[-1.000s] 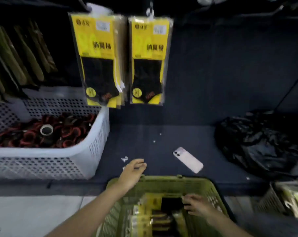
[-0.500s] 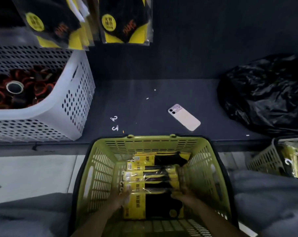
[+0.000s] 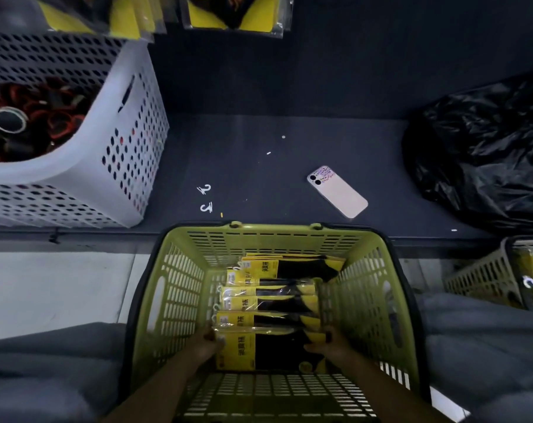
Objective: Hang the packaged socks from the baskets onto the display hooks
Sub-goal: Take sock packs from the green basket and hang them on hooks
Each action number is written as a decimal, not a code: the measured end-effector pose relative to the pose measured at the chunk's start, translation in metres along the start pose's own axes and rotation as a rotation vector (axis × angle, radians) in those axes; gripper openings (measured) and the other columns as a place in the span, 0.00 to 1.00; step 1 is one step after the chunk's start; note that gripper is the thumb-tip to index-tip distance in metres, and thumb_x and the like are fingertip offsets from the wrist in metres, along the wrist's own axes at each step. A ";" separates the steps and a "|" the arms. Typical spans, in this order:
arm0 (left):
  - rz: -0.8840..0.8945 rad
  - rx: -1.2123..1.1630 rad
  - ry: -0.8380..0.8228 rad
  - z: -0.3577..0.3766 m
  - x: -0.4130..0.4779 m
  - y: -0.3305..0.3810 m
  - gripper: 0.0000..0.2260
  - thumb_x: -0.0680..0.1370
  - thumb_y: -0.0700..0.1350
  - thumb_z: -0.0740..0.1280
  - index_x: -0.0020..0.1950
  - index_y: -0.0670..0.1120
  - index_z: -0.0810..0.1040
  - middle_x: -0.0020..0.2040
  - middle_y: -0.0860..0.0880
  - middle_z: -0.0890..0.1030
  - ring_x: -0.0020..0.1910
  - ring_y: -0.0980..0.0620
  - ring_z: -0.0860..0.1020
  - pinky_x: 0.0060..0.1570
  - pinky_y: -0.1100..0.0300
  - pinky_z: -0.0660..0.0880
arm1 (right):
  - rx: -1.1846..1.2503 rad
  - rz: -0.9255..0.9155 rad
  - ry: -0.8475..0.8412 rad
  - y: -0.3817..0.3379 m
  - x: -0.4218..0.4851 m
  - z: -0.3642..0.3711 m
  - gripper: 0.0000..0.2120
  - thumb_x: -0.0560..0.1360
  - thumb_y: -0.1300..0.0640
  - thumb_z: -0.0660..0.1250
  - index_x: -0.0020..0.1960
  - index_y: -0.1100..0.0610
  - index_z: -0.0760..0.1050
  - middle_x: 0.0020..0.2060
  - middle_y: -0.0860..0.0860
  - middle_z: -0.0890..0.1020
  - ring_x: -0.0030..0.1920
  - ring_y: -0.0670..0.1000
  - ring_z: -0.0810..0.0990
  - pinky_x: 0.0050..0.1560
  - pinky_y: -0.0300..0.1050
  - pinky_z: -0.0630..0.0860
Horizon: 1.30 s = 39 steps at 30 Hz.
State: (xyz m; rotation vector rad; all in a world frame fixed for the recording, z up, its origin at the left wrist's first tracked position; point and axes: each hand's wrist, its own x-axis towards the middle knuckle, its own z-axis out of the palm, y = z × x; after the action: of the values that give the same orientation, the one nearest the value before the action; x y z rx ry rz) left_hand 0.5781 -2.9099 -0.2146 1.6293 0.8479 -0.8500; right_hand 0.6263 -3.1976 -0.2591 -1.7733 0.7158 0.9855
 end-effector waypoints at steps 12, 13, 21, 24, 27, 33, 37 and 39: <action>-0.014 -0.491 0.042 -0.001 -0.022 0.048 0.26 0.72 0.47 0.72 0.68 0.46 0.71 0.65 0.40 0.75 0.62 0.39 0.74 0.61 0.41 0.72 | 0.138 -0.189 -0.301 -0.096 -0.070 -0.022 0.32 0.64 0.46 0.75 0.66 0.50 0.71 0.59 0.51 0.81 0.61 0.55 0.78 0.62 0.55 0.74; 0.009 -0.549 0.073 -0.002 -0.027 0.058 0.28 0.72 0.47 0.73 0.69 0.47 0.69 0.65 0.40 0.74 0.62 0.38 0.74 0.60 0.38 0.72 | 0.156 -0.227 -0.304 -0.108 -0.079 -0.024 0.32 0.63 0.47 0.76 0.64 0.50 0.72 0.56 0.51 0.83 0.56 0.53 0.81 0.56 0.51 0.78; 0.482 -0.700 0.364 -0.029 -0.102 0.177 0.30 0.71 0.44 0.75 0.70 0.44 0.67 0.65 0.45 0.73 0.61 0.46 0.74 0.66 0.49 0.69 | 0.433 -0.524 -0.158 -0.198 -0.158 -0.071 0.35 0.58 0.48 0.78 0.61 0.62 0.77 0.52 0.59 0.84 0.50 0.58 0.84 0.53 0.53 0.80; 0.631 -0.777 0.312 -0.056 -0.155 0.222 0.34 0.71 0.48 0.74 0.72 0.46 0.63 0.64 0.48 0.73 0.57 0.50 0.77 0.59 0.52 0.72 | 0.582 -0.665 -0.175 -0.227 -0.196 -0.095 0.27 0.60 0.47 0.75 0.56 0.58 0.81 0.51 0.59 0.84 0.47 0.57 0.85 0.40 0.46 0.82; 0.667 -0.870 -0.079 -0.070 -0.207 0.252 0.42 0.61 0.56 0.76 0.72 0.51 0.64 0.67 0.46 0.69 0.64 0.44 0.72 0.58 0.43 0.74 | 0.709 -0.832 -0.246 -0.256 -0.232 -0.104 0.16 0.67 0.47 0.70 0.50 0.53 0.85 0.52 0.56 0.84 0.48 0.55 0.85 0.42 0.46 0.82; 0.970 -0.817 -0.284 -0.049 -0.265 0.300 0.23 0.70 0.46 0.69 0.64 0.43 0.75 0.60 0.44 0.81 0.55 0.49 0.81 0.51 0.54 0.80 | 0.697 -0.949 -0.404 -0.300 -0.275 -0.064 0.27 0.67 0.46 0.72 0.62 0.57 0.77 0.57 0.59 0.82 0.56 0.59 0.82 0.47 0.51 0.81; 1.153 -0.741 0.146 -0.074 -0.277 0.315 0.20 0.70 0.47 0.72 0.61 0.46 0.77 0.57 0.50 0.82 0.59 0.51 0.79 0.61 0.53 0.73 | 0.496 -1.061 -0.185 -0.318 -0.288 -0.051 0.36 0.63 0.47 0.74 0.68 0.55 0.69 0.58 0.53 0.81 0.56 0.54 0.81 0.52 0.47 0.79; 1.232 -0.625 0.280 -0.090 -0.279 0.316 0.19 0.65 0.51 0.75 0.55 0.52 0.79 0.51 0.56 0.84 0.54 0.58 0.81 0.54 0.61 0.75 | 0.413 -1.153 -0.017 -0.332 -0.296 -0.053 0.39 0.61 0.46 0.73 0.70 0.50 0.64 0.62 0.47 0.76 0.62 0.47 0.75 0.59 0.40 0.72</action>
State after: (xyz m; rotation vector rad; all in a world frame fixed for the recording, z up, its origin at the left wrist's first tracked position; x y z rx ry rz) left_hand 0.7227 -2.9104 0.1917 1.3399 0.1189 0.4774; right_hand 0.7617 -3.1094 0.1591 -1.4351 -0.1719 0.0476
